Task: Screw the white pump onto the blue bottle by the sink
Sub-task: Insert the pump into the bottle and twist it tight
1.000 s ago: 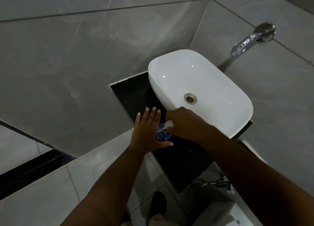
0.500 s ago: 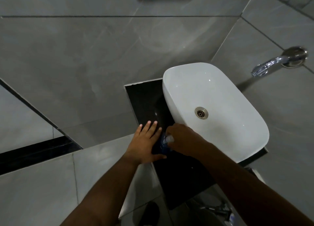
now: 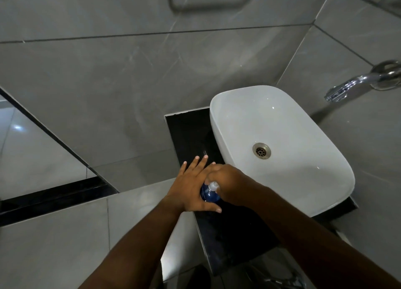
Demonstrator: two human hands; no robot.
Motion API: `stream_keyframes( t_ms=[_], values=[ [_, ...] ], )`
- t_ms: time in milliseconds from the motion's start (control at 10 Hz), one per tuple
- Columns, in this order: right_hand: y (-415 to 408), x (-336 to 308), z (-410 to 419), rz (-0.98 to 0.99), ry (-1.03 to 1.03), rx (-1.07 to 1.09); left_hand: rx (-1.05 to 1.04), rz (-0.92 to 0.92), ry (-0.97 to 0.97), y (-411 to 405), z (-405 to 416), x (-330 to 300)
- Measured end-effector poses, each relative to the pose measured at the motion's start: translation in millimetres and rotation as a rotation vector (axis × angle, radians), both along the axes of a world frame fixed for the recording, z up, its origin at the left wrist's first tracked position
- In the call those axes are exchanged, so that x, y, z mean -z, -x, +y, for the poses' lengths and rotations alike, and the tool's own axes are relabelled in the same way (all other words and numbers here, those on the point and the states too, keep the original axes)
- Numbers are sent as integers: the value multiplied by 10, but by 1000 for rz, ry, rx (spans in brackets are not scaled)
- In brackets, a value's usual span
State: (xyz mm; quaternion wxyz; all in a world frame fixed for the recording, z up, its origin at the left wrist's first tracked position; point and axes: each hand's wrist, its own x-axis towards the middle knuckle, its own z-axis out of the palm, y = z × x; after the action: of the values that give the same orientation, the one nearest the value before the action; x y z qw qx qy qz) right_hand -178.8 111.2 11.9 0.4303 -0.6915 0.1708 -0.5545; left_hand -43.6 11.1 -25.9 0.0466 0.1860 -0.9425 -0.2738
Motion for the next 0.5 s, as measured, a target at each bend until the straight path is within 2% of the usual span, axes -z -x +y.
stream_keyframes(
  t_ms=[100, 200, 300, 400, 500],
  values=[
    [-11, 66, 31, 422, -44, 715, -1, 10, -32, 21, 1, 1],
    [-95, 240, -109, 160, -214, 600, 32, -1, -60, 60, 0, -40],
    [209, -254, -38, 669, -55, 858, 61, -13, 0, 79, -35, -55],
    [80, -327, 8, 1328, -836, 823, 63, -9, 103, 102, -47, -64],
    [-141, -518, -83, 1397, -932, 814, 36, 1, 200, 110, -18, -73]
  ],
)
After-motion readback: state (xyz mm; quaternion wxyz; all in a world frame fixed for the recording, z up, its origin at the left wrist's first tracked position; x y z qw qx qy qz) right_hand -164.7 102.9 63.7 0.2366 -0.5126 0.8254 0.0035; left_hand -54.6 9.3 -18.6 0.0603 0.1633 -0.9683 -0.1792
